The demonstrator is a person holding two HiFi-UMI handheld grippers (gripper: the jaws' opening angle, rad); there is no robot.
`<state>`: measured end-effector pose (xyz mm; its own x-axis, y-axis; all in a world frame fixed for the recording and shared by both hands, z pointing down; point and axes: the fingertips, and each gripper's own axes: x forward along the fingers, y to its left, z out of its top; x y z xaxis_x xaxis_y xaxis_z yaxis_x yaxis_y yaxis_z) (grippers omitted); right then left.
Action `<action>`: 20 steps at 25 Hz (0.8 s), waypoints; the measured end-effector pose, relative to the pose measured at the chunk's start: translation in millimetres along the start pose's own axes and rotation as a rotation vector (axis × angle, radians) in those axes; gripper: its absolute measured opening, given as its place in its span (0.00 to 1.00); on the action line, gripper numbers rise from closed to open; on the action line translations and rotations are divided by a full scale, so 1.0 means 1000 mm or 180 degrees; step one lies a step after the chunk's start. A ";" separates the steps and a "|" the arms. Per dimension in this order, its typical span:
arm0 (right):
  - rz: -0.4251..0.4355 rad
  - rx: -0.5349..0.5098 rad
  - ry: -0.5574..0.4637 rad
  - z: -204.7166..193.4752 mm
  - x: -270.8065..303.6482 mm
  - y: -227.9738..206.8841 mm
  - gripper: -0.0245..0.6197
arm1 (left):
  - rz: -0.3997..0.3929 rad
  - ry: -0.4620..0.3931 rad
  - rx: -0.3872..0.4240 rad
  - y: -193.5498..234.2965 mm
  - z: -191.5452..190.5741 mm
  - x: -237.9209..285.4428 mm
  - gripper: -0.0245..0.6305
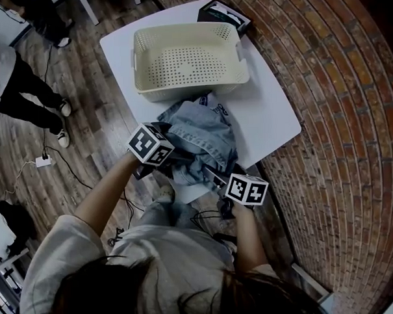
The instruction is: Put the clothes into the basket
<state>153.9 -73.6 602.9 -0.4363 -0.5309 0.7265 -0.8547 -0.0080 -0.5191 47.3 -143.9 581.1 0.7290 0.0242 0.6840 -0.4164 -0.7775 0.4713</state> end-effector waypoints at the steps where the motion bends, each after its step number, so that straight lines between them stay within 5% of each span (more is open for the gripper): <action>1: 0.0040 -0.0014 0.0117 -0.002 0.005 0.001 0.94 | -0.0023 0.0060 0.0024 0.000 -0.002 0.003 0.94; 9: 0.0135 -0.0197 0.0652 -0.009 0.026 0.001 0.93 | -0.0179 0.0253 0.0142 -0.003 -0.013 0.019 0.93; 20: 0.0460 -0.0632 0.0671 -0.005 0.028 0.017 0.84 | -0.0508 0.0248 0.0266 -0.018 -0.014 0.023 0.90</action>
<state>126.3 -84.0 616.6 -0.5882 -0.3271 0.7396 -0.8087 0.2311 -0.5409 64.6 -120.7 596.0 0.7367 0.1974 0.6468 -0.2500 -0.8093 0.5316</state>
